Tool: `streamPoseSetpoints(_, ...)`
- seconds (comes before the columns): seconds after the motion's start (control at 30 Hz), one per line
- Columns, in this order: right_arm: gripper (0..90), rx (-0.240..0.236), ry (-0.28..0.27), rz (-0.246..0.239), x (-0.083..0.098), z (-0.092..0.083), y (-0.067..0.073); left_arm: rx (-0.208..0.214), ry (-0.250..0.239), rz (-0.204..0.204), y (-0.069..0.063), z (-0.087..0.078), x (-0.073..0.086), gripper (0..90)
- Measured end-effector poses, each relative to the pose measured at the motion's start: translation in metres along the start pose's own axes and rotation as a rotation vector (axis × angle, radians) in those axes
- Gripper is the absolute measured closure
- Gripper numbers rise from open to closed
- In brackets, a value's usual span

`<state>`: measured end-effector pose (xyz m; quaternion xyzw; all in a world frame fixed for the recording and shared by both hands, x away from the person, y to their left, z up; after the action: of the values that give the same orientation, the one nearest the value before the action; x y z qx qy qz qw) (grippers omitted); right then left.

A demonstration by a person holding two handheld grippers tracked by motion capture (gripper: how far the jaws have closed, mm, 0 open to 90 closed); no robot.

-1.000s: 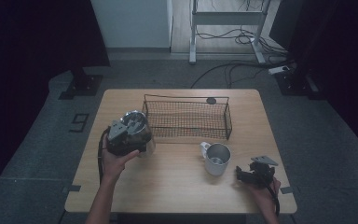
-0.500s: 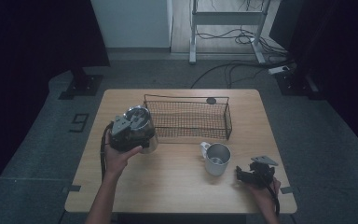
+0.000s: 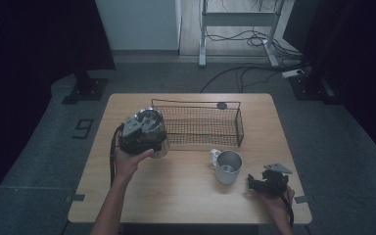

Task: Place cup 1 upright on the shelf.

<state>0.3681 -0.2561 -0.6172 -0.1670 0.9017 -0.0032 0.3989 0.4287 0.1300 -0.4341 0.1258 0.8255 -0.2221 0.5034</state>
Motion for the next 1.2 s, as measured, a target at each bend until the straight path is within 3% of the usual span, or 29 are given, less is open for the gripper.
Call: streamPoseSetpoints(1.2, 8.6, -0.002, 0.000, -0.003, 0.000, 0.000, 0.000, 0.021, -0.001, -0.005, -0.005, 0.015, -0.018, 3.7)
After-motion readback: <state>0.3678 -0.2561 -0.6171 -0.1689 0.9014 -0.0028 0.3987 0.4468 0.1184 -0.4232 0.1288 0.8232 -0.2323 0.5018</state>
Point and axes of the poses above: each handheld gripper's, and its own axes: z roughly forward along the jaws, x roughly out of its underside, y roughly to its left, the point moved 9 cm from there along z, roughly forward along the jaws, and after that the axes turned 12 degrees about -z, right-handed, at the moved point
